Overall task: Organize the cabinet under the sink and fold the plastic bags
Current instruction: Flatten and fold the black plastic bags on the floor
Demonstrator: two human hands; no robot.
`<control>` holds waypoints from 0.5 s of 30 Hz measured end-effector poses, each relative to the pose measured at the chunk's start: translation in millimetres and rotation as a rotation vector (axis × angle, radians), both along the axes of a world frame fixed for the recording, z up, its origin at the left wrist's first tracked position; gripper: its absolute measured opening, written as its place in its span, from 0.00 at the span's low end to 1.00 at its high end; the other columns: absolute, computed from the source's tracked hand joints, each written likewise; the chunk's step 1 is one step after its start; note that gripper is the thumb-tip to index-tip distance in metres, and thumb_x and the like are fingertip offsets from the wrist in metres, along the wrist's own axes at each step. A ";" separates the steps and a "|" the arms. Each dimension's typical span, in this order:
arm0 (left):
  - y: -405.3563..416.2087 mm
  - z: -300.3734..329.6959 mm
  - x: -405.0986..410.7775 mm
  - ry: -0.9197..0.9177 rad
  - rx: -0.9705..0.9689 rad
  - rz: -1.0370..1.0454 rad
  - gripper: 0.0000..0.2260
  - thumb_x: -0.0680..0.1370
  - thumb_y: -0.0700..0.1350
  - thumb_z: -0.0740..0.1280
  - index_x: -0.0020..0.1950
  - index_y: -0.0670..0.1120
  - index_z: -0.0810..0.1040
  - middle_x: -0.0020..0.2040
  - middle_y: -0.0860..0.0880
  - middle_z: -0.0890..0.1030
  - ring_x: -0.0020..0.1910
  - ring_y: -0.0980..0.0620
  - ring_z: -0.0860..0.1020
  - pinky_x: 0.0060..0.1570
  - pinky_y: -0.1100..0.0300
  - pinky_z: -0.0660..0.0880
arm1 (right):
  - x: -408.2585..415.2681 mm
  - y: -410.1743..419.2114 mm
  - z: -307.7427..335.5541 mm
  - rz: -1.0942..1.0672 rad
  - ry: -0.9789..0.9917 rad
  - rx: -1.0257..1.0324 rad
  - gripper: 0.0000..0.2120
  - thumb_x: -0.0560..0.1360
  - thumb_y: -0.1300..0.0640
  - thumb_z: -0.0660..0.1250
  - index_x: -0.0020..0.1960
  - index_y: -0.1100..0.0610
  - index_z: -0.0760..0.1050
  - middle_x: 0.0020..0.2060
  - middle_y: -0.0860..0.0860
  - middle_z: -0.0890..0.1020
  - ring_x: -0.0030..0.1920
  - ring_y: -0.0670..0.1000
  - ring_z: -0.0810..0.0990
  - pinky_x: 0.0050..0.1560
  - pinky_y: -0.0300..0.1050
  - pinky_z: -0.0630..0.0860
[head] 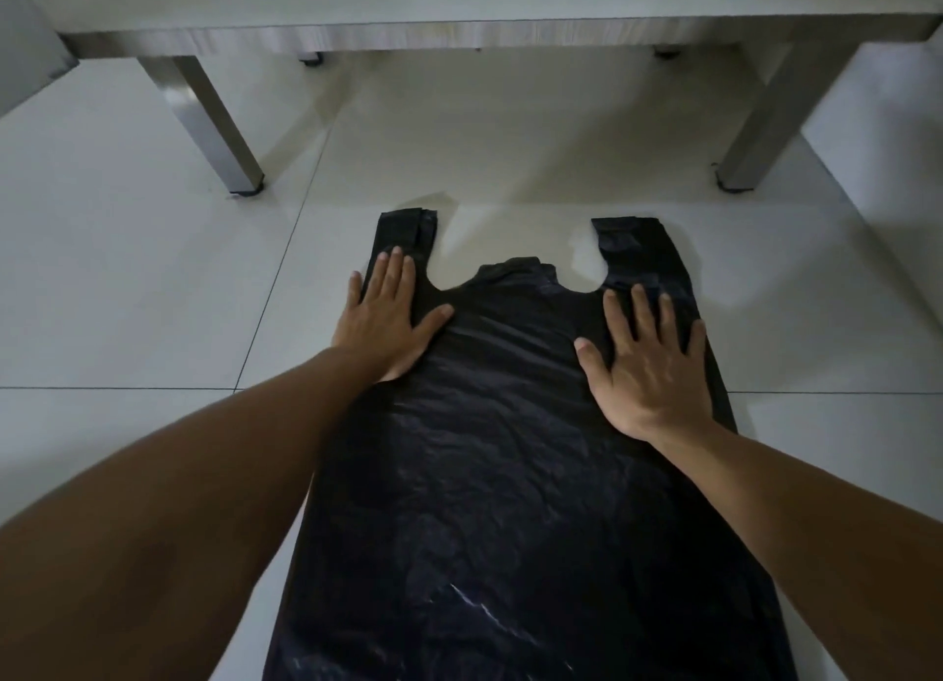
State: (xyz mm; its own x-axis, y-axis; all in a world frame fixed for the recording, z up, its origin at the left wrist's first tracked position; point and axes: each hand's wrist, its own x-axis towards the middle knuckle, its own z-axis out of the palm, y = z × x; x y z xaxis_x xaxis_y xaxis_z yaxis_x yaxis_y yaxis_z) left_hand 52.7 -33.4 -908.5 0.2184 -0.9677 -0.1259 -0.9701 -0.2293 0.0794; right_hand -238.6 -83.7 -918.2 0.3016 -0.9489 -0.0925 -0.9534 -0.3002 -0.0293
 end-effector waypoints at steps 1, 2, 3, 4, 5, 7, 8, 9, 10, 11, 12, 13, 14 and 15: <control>-0.1 -0.7 1.3 -0.010 -0.003 -0.001 0.42 0.74 0.71 0.37 0.79 0.45 0.39 0.79 0.47 0.39 0.78 0.51 0.37 0.76 0.46 0.40 | 0.2 -0.4 0.0 0.001 0.002 -0.001 0.37 0.76 0.30 0.34 0.80 0.46 0.38 0.80 0.52 0.42 0.79 0.57 0.40 0.76 0.66 0.44; 0.0 -0.9 1.7 -0.018 -0.002 0.000 0.42 0.73 0.71 0.36 0.79 0.45 0.39 0.79 0.47 0.39 0.78 0.51 0.38 0.76 0.46 0.40 | 0.3 -0.7 0.1 0.002 0.003 0.000 0.37 0.76 0.30 0.34 0.80 0.46 0.38 0.80 0.52 0.42 0.79 0.57 0.40 0.76 0.66 0.43; 0.1 -0.9 1.9 -0.024 0.002 0.003 0.43 0.73 0.71 0.36 0.79 0.45 0.39 0.80 0.47 0.40 0.78 0.51 0.38 0.76 0.46 0.40 | 0.6 -0.8 0.5 0.001 0.004 0.001 0.37 0.76 0.30 0.35 0.80 0.47 0.38 0.80 0.52 0.42 0.79 0.57 0.40 0.76 0.66 0.43; 0.1 -0.9 1.7 -0.028 0.006 0.004 0.42 0.73 0.71 0.37 0.79 0.45 0.39 0.80 0.47 0.40 0.78 0.51 0.38 0.76 0.46 0.40 | 0.6 -0.7 1.0 0.000 0.003 0.002 0.37 0.76 0.30 0.35 0.80 0.47 0.38 0.80 0.52 0.42 0.79 0.57 0.40 0.76 0.65 0.43; 0.1 -0.3 0.9 -0.028 0.010 0.003 0.42 0.74 0.71 0.37 0.79 0.45 0.39 0.80 0.47 0.40 0.78 0.51 0.38 0.76 0.46 0.40 | 0.4 -0.1 1.6 0.000 0.002 0.003 0.37 0.76 0.30 0.35 0.80 0.47 0.38 0.80 0.52 0.41 0.79 0.57 0.40 0.76 0.66 0.43; -1.5 2.3 0.0 -0.031 0.043 0.003 0.41 0.75 0.70 0.39 0.79 0.45 0.37 0.79 0.47 0.38 0.78 0.50 0.37 0.76 0.44 0.40 | 0.0 1.3 4.0 -0.002 -0.002 0.013 0.37 0.76 0.30 0.36 0.80 0.47 0.38 0.80 0.52 0.41 0.79 0.58 0.40 0.76 0.66 0.44; -2.9 5.2 -0.4 -0.054 0.082 0.004 0.40 0.76 0.70 0.39 0.78 0.45 0.36 0.79 0.47 0.37 0.77 0.50 0.36 0.75 0.42 0.39 | 0.1 1.6 5.3 -0.003 -0.003 0.020 0.37 0.77 0.30 0.36 0.80 0.47 0.37 0.80 0.52 0.41 0.79 0.58 0.39 0.76 0.66 0.43; -4.4 9.9 -1.7 -0.100 0.132 0.008 0.41 0.76 0.70 0.38 0.78 0.45 0.35 0.79 0.47 0.36 0.77 0.50 0.36 0.74 0.40 0.38 | 0.2 1.2 6.7 -0.003 0.002 0.029 0.37 0.77 0.30 0.36 0.80 0.47 0.37 0.80 0.52 0.40 0.79 0.58 0.39 0.76 0.66 0.43; -4.9 16.0 -4.3 -0.157 0.176 0.014 0.41 0.76 0.70 0.37 0.78 0.44 0.33 0.78 0.46 0.34 0.77 0.49 0.35 0.73 0.38 0.37 | 0.4 1.2 8.1 -0.003 0.011 0.043 0.36 0.77 0.31 0.36 0.80 0.47 0.37 0.80 0.52 0.40 0.79 0.58 0.38 0.76 0.66 0.42; -3.6 23.3 -9.2 -0.209 0.198 0.021 0.40 0.76 0.70 0.38 0.78 0.44 0.33 0.78 0.45 0.34 0.77 0.48 0.35 0.73 0.37 0.36 | 0.8 1.6 8.6 -0.003 0.019 0.056 0.36 0.77 0.31 0.36 0.80 0.47 0.36 0.79 0.52 0.39 0.79 0.58 0.38 0.75 0.66 0.42; -0.1 30.6 -15.9 -0.238 0.190 0.028 0.40 0.77 0.69 0.39 0.78 0.44 0.33 0.78 0.45 0.34 0.77 0.47 0.35 0.72 0.36 0.36 | 1.3 1.5 9.1 -0.004 0.019 0.068 0.36 0.77 0.31 0.36 0.80 0.47 0.36 0.79 0.52 0.39 0.79 0.58 0.37 0.75 0.67 0.41; 6.0 37.5 -25.2 -0.230 0.159 0.032 0.39 0.78 0.68 0.40 0.78 0.43 0.34 0.78 0.44 0.34 0.77 0.46 0.35 0.72 0.36 0.36 | 1.0 1.0 10.1 -0.004 0.013 0.085 0.36 0.77 0.31 0.37 0.80 0.47 0.36 0.79 0.52 0.38 0.78 0.58 0.37 0.75 0.67 0.41; 13.8 43.7 -35.6 -0.203 0.128 0.026 0.38 0.79 0.67 0.41 0.78 0.43 0.36 0.78 0.44 0.35 0.77 0.46 0.36 0.73 0.37 0.37 | 0.6 -0.3 11.4 -0.001 0.006 0.110 0.36 0.78 0.31 0.37 0.79 0.47 0.36 0.79 0.52 0.38 0.78 0.58 0.36 0.75 0.67 0.40; 23.8 49.0 -46.5 -0.173 0.112 0.007 0.37 0.79 0.66 0.42 0.79 0.43 0.37 0.79 0.44 0.36 0.77 0.45 0.36 0.73 0.37 0.38 | 0.5 -2.9 13.5 0.003 0.000 0.147 0.36 0.78 0.31 0.38 0.79 0.47 0.35 0.79 0.51 0.37 0.78 0.58 0.35 0.75 0.67 0.39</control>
